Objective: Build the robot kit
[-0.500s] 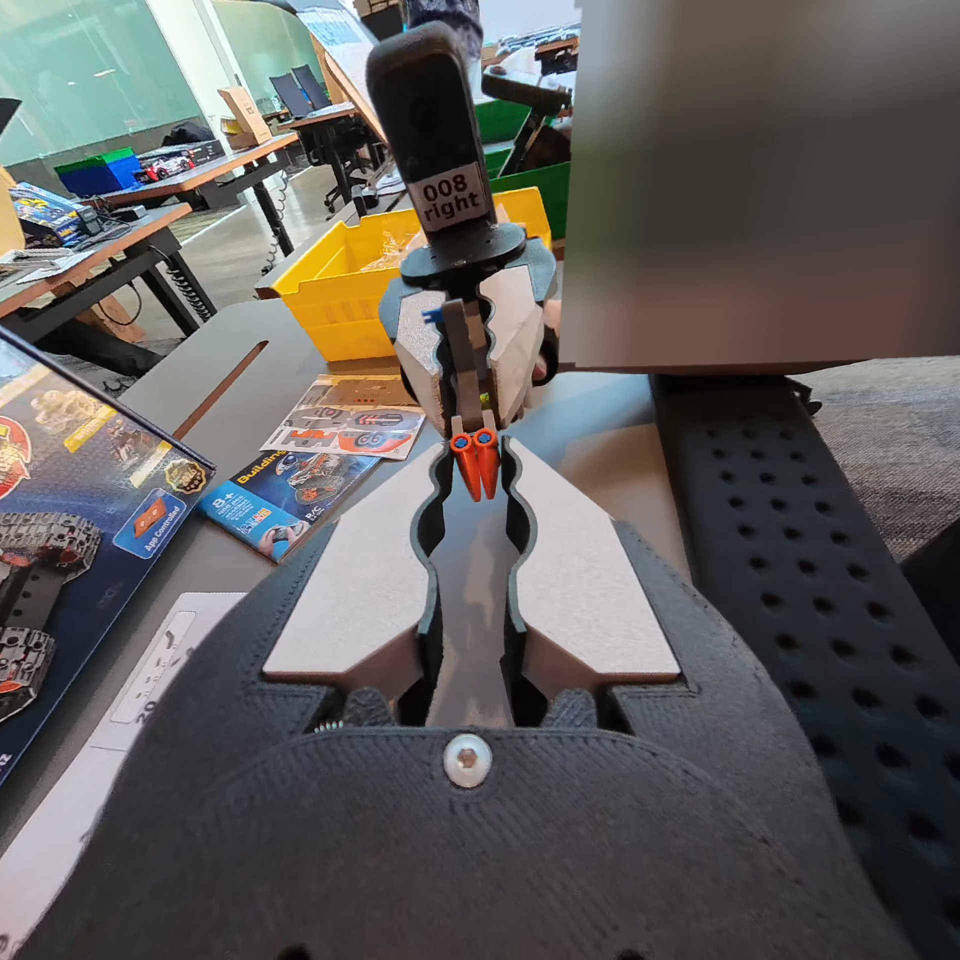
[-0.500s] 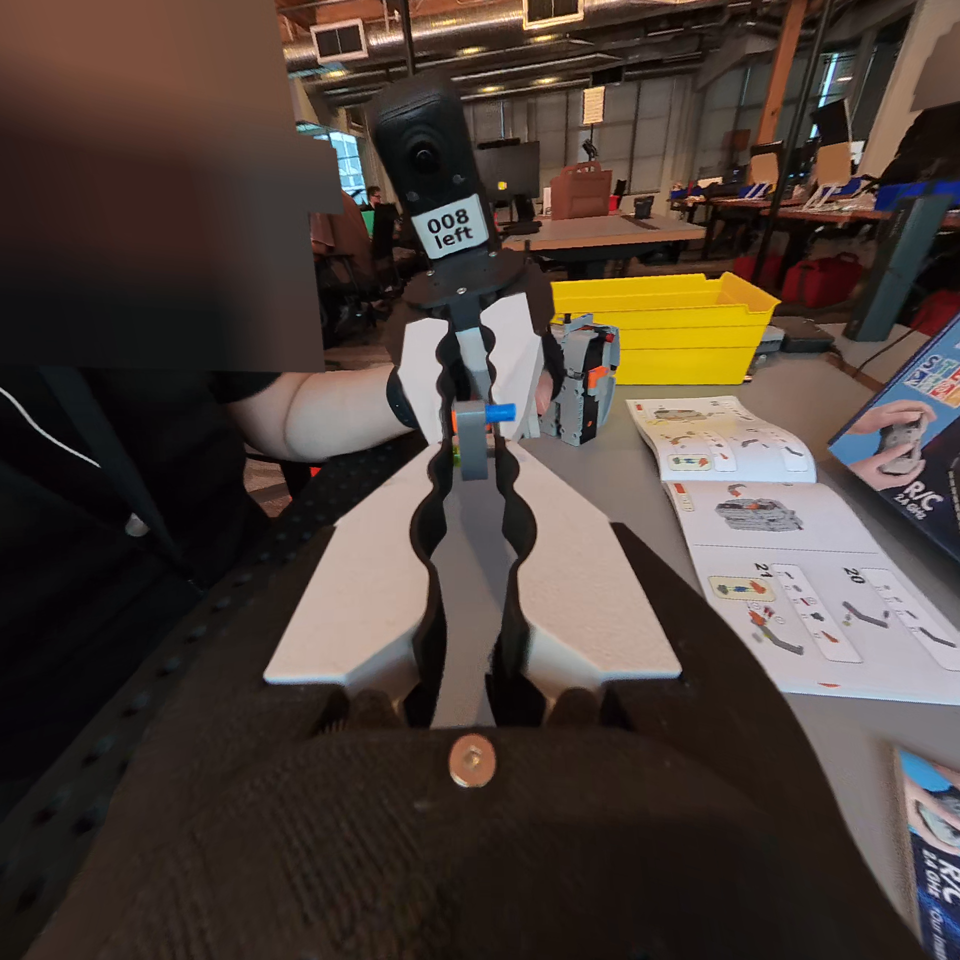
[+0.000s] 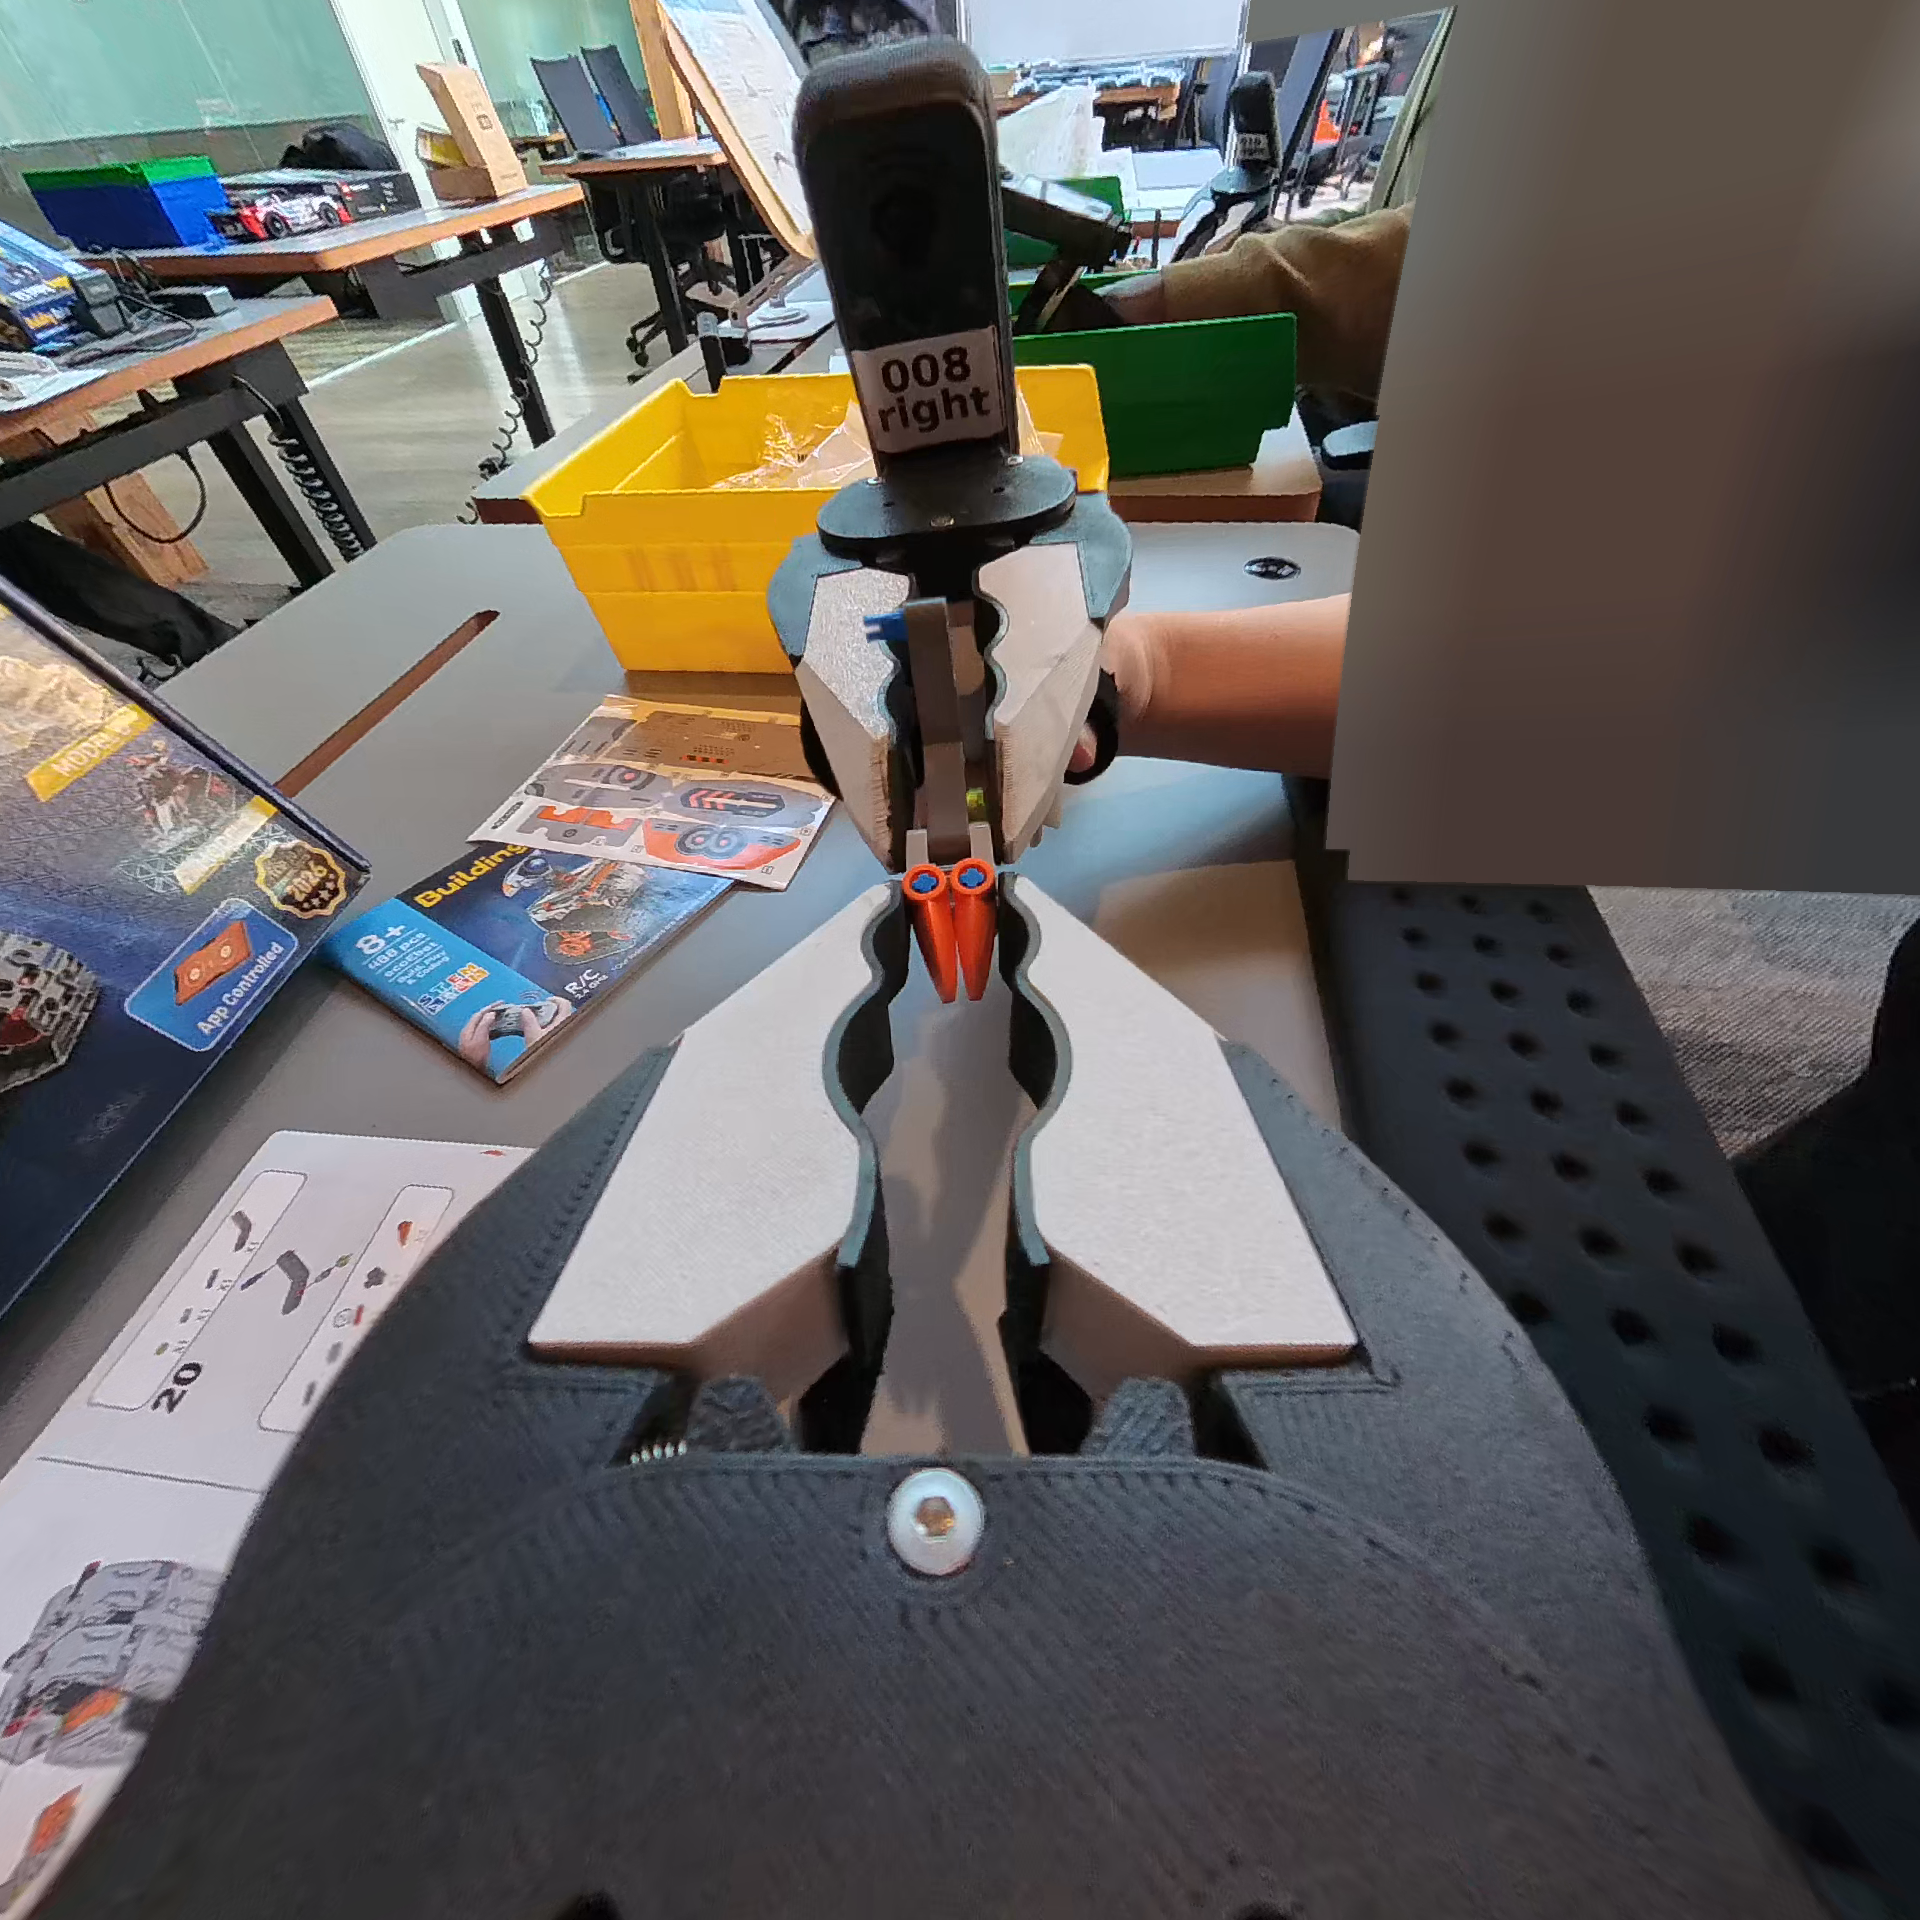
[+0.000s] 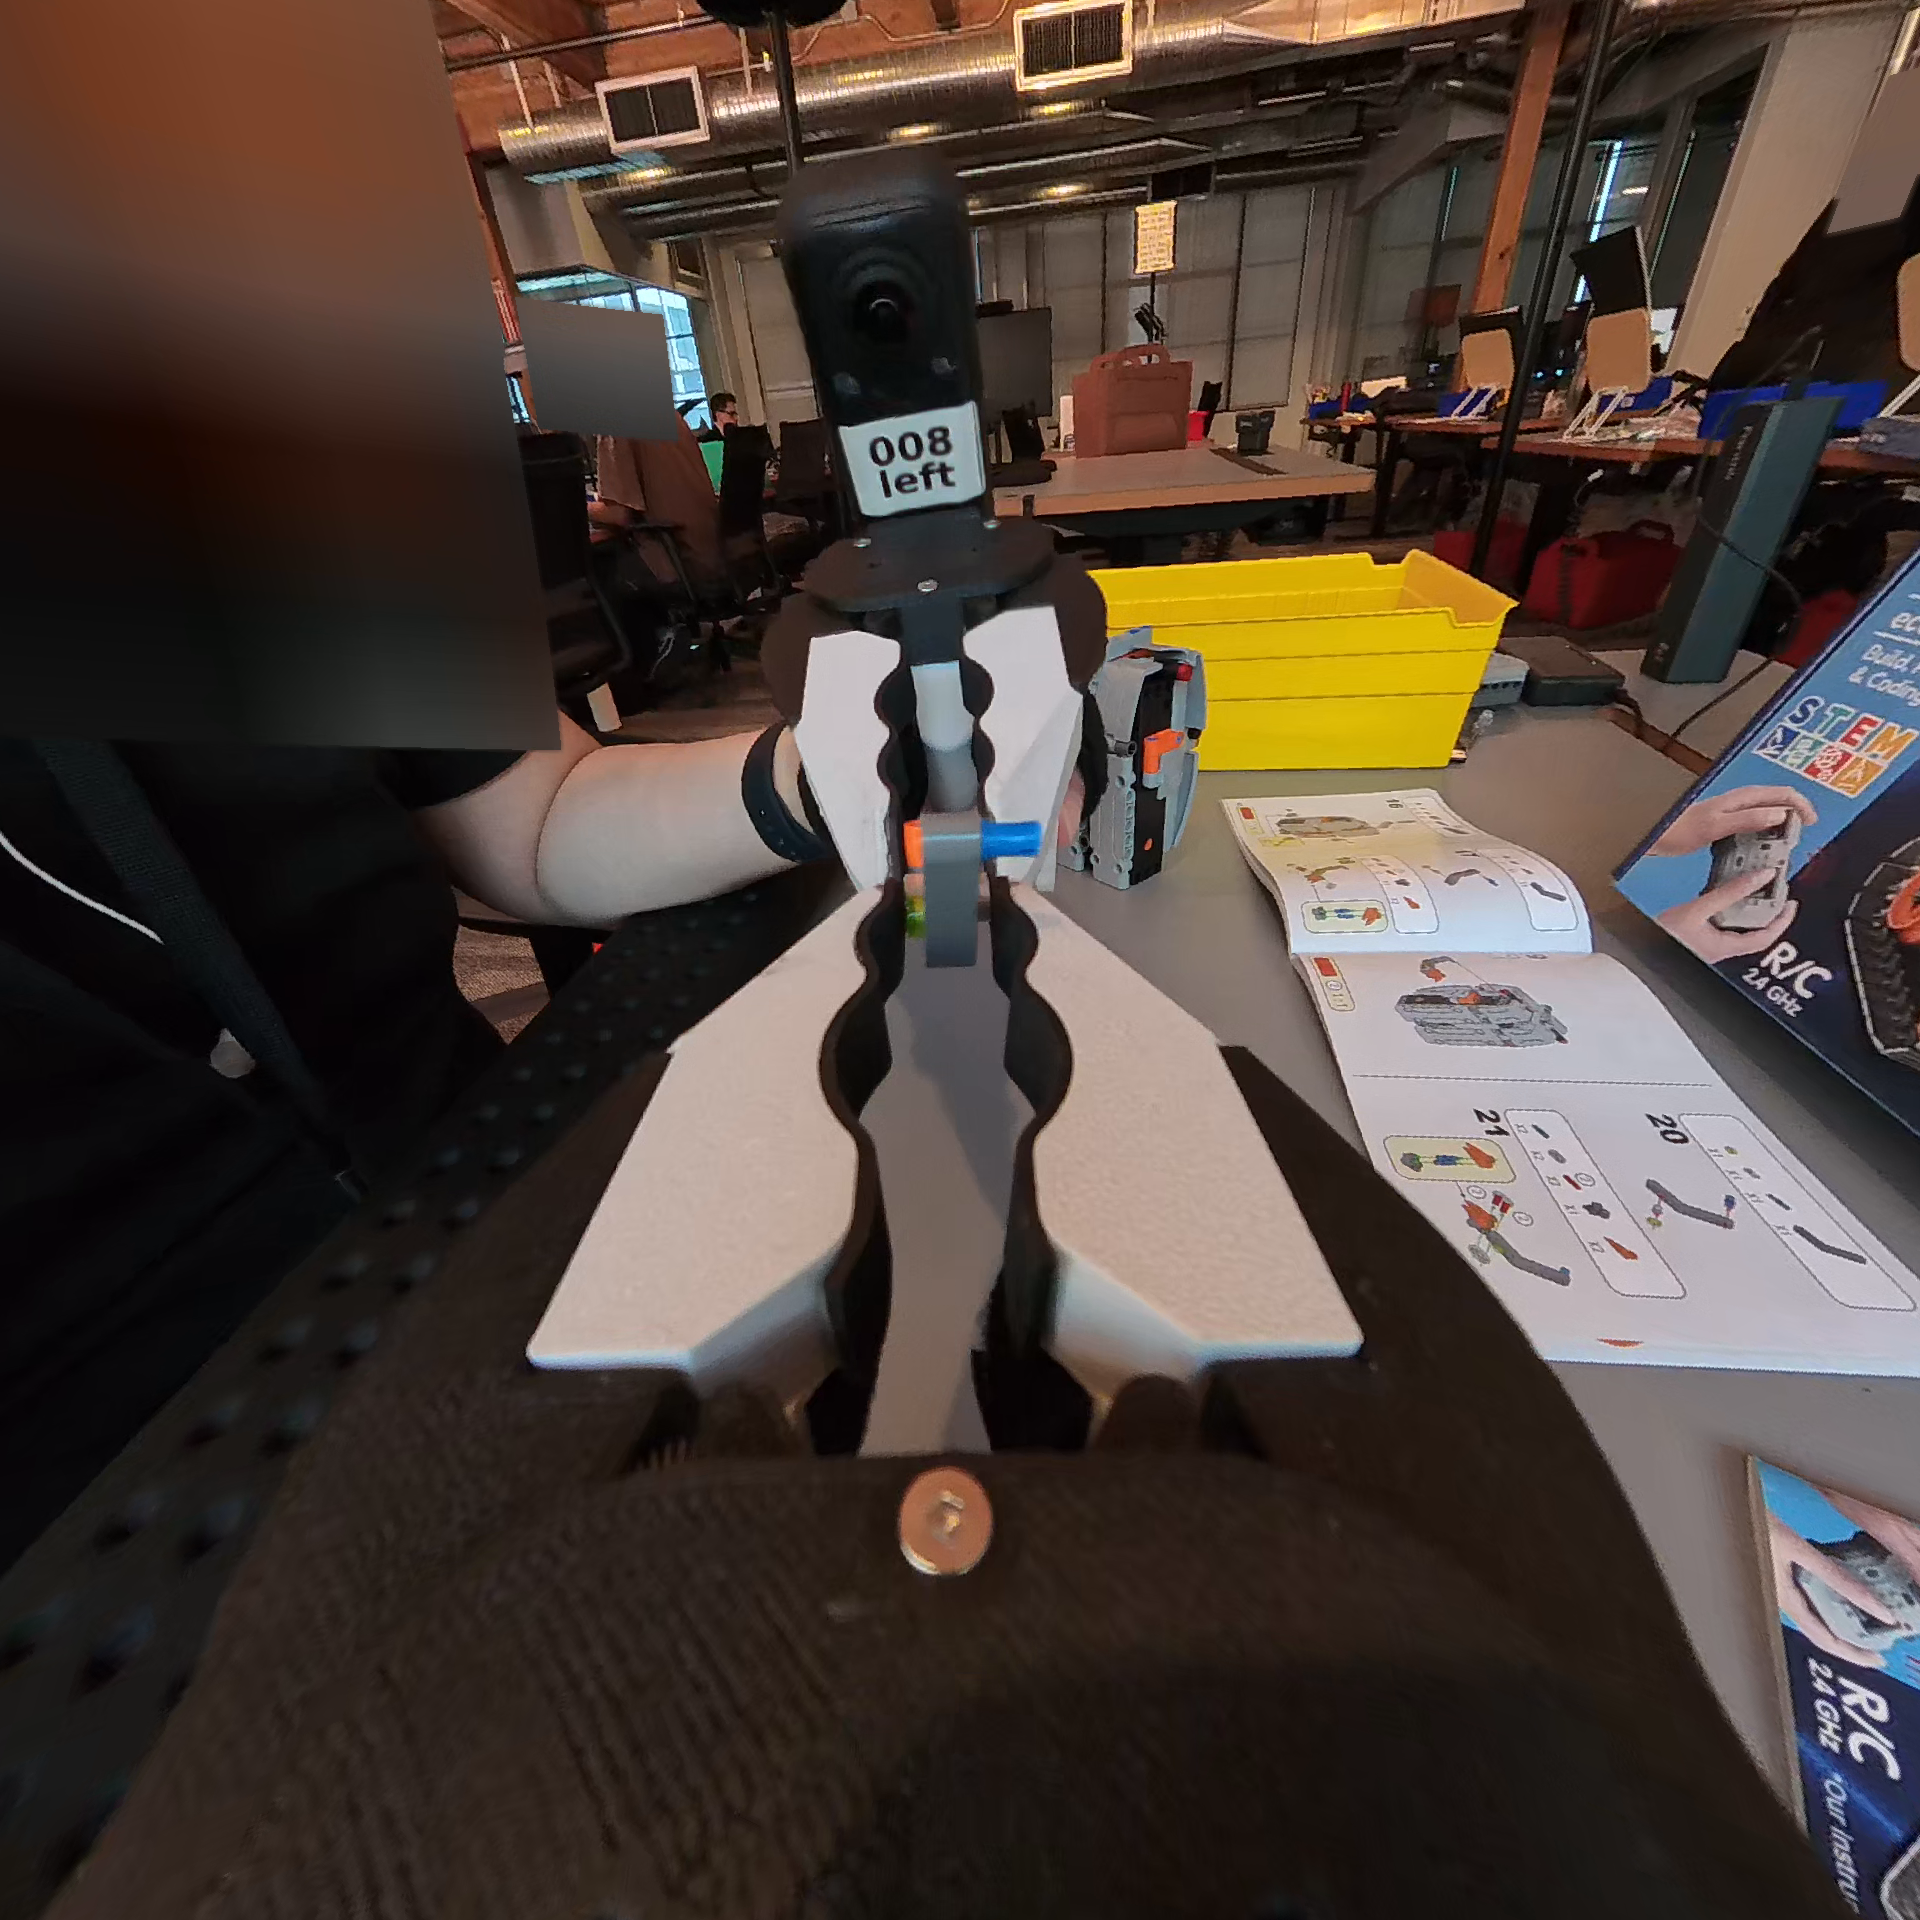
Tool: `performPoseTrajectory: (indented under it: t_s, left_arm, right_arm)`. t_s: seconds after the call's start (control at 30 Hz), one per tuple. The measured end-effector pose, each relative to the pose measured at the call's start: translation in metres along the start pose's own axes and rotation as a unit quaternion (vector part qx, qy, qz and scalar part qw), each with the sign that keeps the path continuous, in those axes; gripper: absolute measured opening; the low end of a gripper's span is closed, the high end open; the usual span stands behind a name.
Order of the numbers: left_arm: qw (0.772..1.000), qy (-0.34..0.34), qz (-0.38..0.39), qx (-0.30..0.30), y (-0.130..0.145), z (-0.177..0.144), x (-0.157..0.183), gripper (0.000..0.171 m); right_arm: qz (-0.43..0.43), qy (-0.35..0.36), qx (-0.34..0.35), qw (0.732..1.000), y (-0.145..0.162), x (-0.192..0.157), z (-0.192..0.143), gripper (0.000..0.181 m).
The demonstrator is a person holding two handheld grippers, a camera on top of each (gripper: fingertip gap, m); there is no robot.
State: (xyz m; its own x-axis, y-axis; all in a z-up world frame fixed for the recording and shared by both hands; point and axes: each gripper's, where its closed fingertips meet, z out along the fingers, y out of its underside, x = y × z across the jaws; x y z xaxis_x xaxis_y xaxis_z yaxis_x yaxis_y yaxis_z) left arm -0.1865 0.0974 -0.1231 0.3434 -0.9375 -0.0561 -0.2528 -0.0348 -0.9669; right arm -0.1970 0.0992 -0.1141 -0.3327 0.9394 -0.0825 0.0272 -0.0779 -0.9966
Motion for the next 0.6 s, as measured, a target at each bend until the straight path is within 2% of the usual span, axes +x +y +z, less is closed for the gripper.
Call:
performPoseTrajectory:
  t_s: [0.37, 0.5, 0.6]
  left_arm:
    - [1.0, 0.01, -0.005, 0.006, -0.004, -0.002, 0.004, 0.014]
    - [1.0, 0.005, -0.01, -0.005, 0.001, -0.002, -0.001, 0.014]
    - [0.998, 0.028, -0.048, -0.027, 0.012, 0.0, -0.001, 0.014]
  right_arm:
    - [-0.029, 0.001, -0.013, 0.999, -0.001, -0.005, 0.0, 0.016]
    - [0.018, -0.002, -0.013, 1.0, 0.004, 0.002, 0.002, 0.016]
    - [0.002, 0.004, -0.052, 0.999, 0.016, 0.002, 0.002, 0.016]
